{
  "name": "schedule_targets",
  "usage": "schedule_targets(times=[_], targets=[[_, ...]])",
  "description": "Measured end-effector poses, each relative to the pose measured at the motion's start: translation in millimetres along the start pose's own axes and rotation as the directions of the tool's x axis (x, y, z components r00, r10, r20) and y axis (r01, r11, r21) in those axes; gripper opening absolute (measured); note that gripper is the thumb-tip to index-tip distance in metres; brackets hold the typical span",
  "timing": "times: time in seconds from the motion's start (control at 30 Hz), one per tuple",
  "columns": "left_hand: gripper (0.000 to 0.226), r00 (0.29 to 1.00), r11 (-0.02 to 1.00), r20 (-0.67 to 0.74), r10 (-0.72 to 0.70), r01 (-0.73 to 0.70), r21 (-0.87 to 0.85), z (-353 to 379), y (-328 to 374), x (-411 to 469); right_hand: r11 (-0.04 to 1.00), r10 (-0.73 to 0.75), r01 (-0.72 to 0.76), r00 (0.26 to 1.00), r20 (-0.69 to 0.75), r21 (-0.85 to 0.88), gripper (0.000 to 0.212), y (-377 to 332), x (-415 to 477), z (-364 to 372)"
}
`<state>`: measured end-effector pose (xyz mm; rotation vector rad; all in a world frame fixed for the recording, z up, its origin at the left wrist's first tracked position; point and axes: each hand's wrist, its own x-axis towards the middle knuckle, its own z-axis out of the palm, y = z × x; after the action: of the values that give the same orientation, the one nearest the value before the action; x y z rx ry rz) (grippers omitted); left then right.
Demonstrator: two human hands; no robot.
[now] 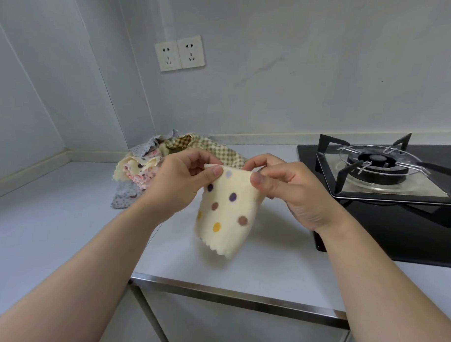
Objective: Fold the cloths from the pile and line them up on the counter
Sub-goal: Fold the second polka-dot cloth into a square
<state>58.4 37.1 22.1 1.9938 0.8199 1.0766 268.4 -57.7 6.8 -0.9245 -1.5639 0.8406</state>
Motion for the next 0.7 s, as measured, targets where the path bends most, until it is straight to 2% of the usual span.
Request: schedule_targets(times=[0.1, 0.17, 0.27, 0.33, 0.47, 0.6, 0.7], targets=[[0.016, 1.000, 1.000, -0.001, -0.022, 0.022, 0.019, 0.2, -0.9, 0.0, 1.000, -0.005, 0.005, 0.999, -0.047, -0.004, 0.026, -2.0, -0.4, -1.1], [0.016, 1.000, 0.999, -0.004, -0.031, 0.031, 0.021, -2.2, 0.0, -0.2, 1.000, -0.002, 0.003, 1.000, -0.028, 0.024, 0.028, -2.2, 0.0, -0.7], [0.009, 0.999, 0.999, 0.021, -0.050, 0.050, 0.000, -0.3, 3.2, -1.3, 0.992, 0.023, -0.024, 1.000, 0.008, 0.123, 0.042, -0.3, 1.5, -0.3], [0.007, 0.998, 0.998, 0.022, -0.062, 0.062, 0.000, 3.6, 4.1, -2.0, 0.991, 0.058, -0.054, 0.998, -0.033, 0.120, 0.048, 0.0, 2.8, 0.1], [0.005, 0.998, 0.995, 0.005, -0.059, 0.058, 0.083, 6.2, 5.5, -2.1, 0.997, 0.072, -0.071, 0.985, -0.155, 0.013, 0.038, -0.1, 3.6, 1.5], [0.015, 0.999, 0.988, -0.030, -0.027, 0.031, 0.151, -1.4, 5.2, 0.2, 0.990, 0.043, -0.065, 0.984, -0.170, -0.122, 0.035, 4.9, 4.6, 1.4], [0.008, 0.996, 0.986, -0.064, -0.060, 0.069, 0.149, -5.6, 2.0, 2.7, 0.975, 0.012, -0.058, 0.978, -0.209, -0.215, 0.034, 10.0, 5.6, 1.5]])
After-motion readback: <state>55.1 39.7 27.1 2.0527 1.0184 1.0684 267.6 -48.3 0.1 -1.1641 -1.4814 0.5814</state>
